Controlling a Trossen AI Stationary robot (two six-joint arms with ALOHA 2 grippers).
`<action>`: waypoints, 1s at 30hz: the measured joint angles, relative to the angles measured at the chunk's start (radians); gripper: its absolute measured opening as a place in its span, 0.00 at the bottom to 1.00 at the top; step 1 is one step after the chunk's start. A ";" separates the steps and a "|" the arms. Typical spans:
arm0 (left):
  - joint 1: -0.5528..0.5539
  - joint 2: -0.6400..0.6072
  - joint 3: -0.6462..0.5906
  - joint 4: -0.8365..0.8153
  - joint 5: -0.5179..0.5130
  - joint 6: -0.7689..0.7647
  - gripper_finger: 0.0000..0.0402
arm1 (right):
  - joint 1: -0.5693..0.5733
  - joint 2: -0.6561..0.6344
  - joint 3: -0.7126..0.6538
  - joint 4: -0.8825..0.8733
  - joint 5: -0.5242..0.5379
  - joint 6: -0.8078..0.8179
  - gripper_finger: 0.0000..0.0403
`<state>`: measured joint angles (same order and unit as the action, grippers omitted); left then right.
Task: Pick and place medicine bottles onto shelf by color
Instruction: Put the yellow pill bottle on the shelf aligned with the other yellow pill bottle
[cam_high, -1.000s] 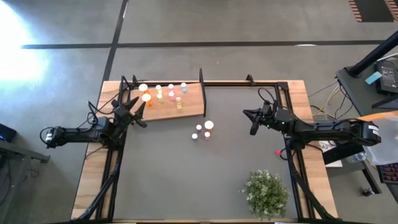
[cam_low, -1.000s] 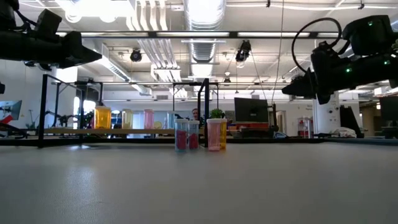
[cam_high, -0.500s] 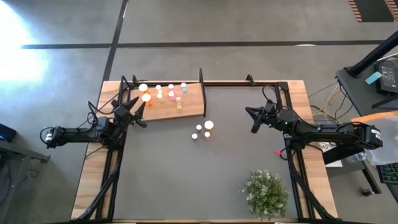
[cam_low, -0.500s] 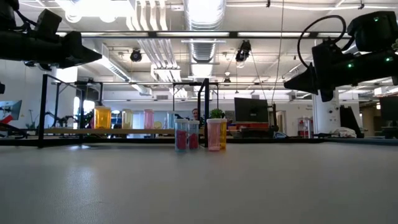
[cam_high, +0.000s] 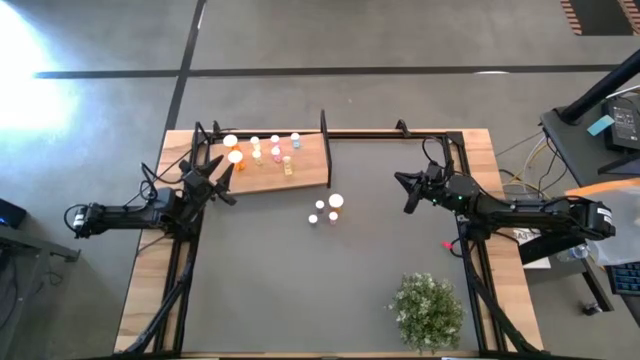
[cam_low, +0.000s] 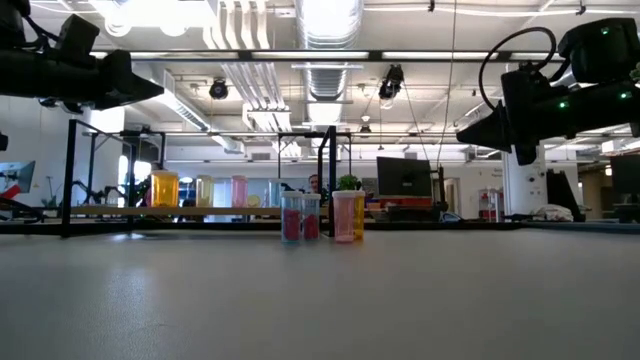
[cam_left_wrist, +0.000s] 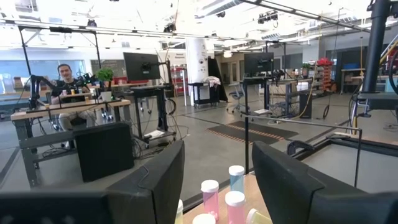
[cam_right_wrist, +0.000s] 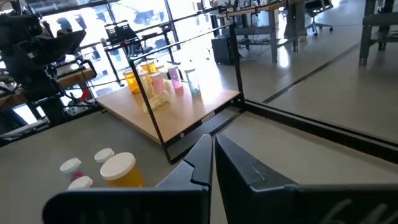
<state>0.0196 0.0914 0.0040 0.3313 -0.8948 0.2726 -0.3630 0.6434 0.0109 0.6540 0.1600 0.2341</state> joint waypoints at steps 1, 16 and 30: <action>0.000 0.000 0.000 -0.002 0.000 0.000 0.43 | 0.000 0.000 0.000 0.000 0.000 0.001 0.02; 0.000 0.013 0.003 0.064 -0.006 -0.045 0.43 | 0.000 0.000 0.000 0.000 -0.001 0.000 0.02; 0.000 0.344 0.183 0.072 -0.059 -0.345 0.43 | 0.000 0.000 0.000 0.000 -0.001 -0.002 0.02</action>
<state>0.0193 0.4359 0.1868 0.4032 -0.9534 -0.0723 -0.3630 0.6437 0.0105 0.6544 0.1593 0.2325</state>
